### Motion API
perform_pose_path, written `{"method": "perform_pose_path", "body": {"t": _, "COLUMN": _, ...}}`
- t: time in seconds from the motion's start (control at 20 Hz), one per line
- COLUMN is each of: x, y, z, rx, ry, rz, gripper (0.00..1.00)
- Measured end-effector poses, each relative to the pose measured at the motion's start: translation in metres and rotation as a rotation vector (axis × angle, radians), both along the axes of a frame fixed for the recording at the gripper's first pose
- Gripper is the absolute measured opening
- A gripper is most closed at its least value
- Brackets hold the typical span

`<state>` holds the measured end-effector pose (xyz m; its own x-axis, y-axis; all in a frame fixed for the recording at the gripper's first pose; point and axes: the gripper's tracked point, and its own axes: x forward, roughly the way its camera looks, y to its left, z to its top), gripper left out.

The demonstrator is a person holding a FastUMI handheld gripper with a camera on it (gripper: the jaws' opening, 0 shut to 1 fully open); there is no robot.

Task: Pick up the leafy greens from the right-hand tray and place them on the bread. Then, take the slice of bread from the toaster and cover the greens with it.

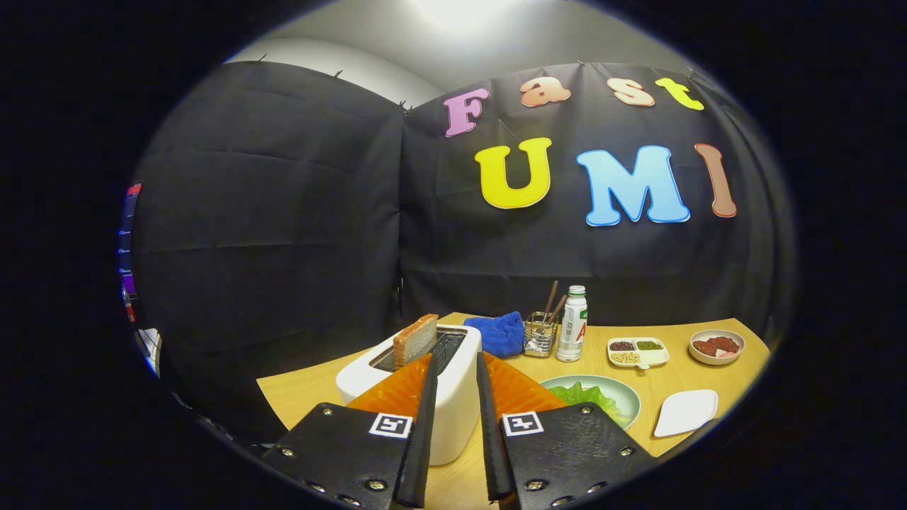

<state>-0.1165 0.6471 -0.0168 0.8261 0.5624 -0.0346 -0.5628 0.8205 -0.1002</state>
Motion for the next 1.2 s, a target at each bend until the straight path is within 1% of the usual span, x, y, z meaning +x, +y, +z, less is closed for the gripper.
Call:
{"method": "perform_pose_path", "body": {"t": 0.1, "x": 0.002, "y": 0.018, "z": -0.002, "rx": -0.008, "ry": 0.000, "rz": 0.008, "gripper": 0.32}}
{"method": "perform_pose_path", "body": {"t": 0.25, "x": 0.001, "y": 0.041, "z": -0.010, "rx": -0.020, "ry": 0.021, "rz": 0.042, "gripper": 0.32}}
{"method": "perform_pose_path", "body": {"t": 0.45, "x": 0.006, "y": 0.055, "z": -0.019, "rx": -0.022, "ry": 0.036, "rz": 0.041, "gripper": 0.32}}
{"method": "perform_pose_path", "body": {"t": 0.6, "x": 0.013, "y": 0.069, "z": -0.017, "rx": -0.018, "ry": 0.013, "rz": 0.038, "gripper": 0.32}}
{"method": "perform_pose_path", "body": {"t": 0.75, "x": 0.024, "y": 0.078, "z": -0.031, "rx": -0.020, "ry": 0.041, "rz": 0.019, "gripper": 0.32}}
{"method": "perform_pose_path", "body": {"t": 1.05, "x": 0.049, "y": 0.095, "z": -0.039, "rx": -0.022, "ry": 0.035, "rz": -0.030, "gripper": 0.32}}
{"method": "perform_pose_path", "body": {"t": 1.1, "x": 0.055, "y": 0.097, "z": -0.043, "rx": -0.013, "ry": 0.047, "rz": -0.039, "gripper": 0.25}}
{"method": "perform_pose_path", "body": {"t": 1.2, "x": 0.060, "y": 0.102, "z": -0.042, "rx": -0.002, "ry": 0.043, "rz": -0.027, "gripper": 0.12}}
